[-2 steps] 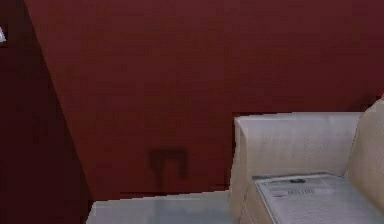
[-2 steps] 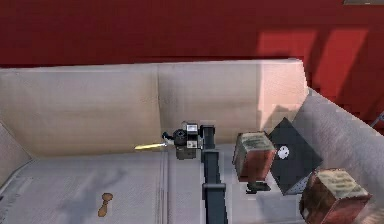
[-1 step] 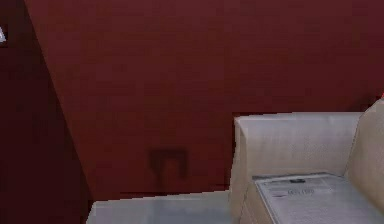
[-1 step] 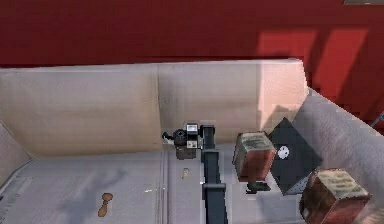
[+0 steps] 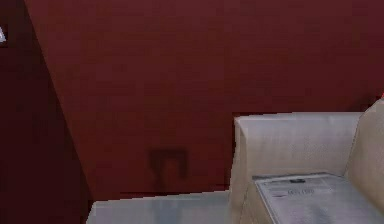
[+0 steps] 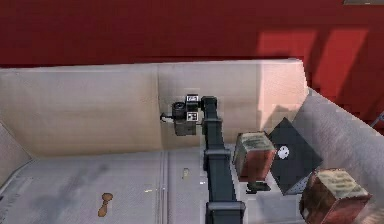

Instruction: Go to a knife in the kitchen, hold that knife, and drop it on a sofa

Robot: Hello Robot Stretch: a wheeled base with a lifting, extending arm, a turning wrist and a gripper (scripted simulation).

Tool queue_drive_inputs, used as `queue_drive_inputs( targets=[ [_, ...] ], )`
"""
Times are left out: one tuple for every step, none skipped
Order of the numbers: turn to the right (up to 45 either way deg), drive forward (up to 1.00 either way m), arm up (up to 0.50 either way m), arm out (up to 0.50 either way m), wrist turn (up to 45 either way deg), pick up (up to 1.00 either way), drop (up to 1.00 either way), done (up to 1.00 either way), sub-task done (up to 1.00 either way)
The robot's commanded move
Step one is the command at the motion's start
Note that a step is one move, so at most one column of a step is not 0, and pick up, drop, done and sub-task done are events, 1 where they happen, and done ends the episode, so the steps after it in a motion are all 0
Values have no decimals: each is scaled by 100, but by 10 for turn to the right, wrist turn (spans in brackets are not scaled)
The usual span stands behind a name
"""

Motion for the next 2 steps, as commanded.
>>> queue_drive_inputs(
  targets=[
    [0,0,0,-8,0,0,0,0,0],
    [0,0,0,0,0,0,0,100,0]
  ],
)
